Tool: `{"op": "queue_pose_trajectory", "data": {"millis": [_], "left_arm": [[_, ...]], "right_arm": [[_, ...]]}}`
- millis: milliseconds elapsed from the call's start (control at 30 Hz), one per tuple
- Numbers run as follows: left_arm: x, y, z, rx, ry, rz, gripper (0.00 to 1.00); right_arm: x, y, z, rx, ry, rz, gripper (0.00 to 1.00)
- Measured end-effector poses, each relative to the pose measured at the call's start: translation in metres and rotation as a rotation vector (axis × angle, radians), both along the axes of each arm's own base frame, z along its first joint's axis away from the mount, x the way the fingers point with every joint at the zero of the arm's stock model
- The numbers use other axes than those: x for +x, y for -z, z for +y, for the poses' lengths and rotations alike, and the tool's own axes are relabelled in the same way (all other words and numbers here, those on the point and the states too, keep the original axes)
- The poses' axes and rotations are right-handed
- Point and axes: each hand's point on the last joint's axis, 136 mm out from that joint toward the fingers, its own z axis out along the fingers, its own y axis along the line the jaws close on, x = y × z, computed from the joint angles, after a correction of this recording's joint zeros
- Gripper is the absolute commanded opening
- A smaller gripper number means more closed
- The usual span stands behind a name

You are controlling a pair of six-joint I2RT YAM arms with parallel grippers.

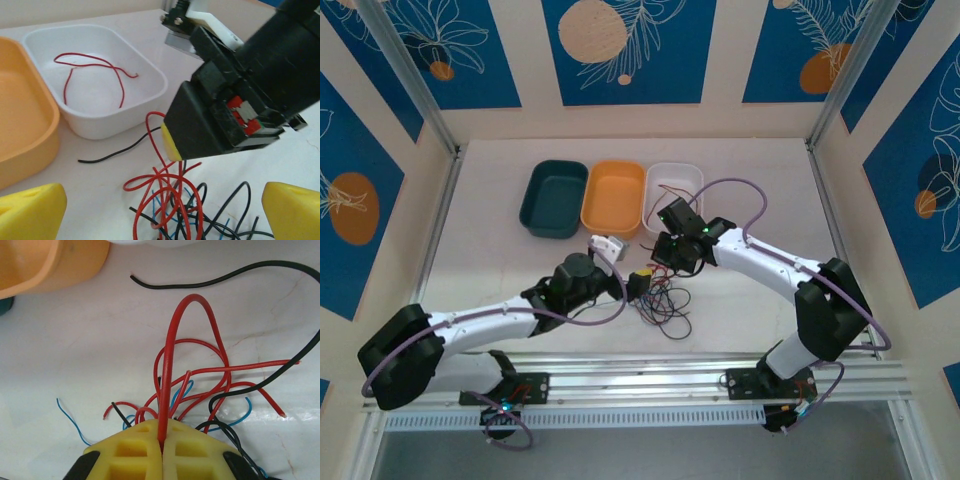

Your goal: Untangle the cables

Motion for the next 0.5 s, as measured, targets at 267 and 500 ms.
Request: {"op": "queue_pose_trajectory", "data": {"millis": [267, 500], "left_arm": [[-0.005, 0.014, -0.016, 0.053, 0.091, 0.035, 1.00], [-0.001, 0.047, -0.020, 0.106, 0.078, 0.106, 1.00]], "right_arm": [[0.002, -0.009, 0.000, 0.006, -0.001, -0.027, 0.00], [0.001, -0.035, -0.004, 0.032, -0.005, -0.092, 0.00]]}}
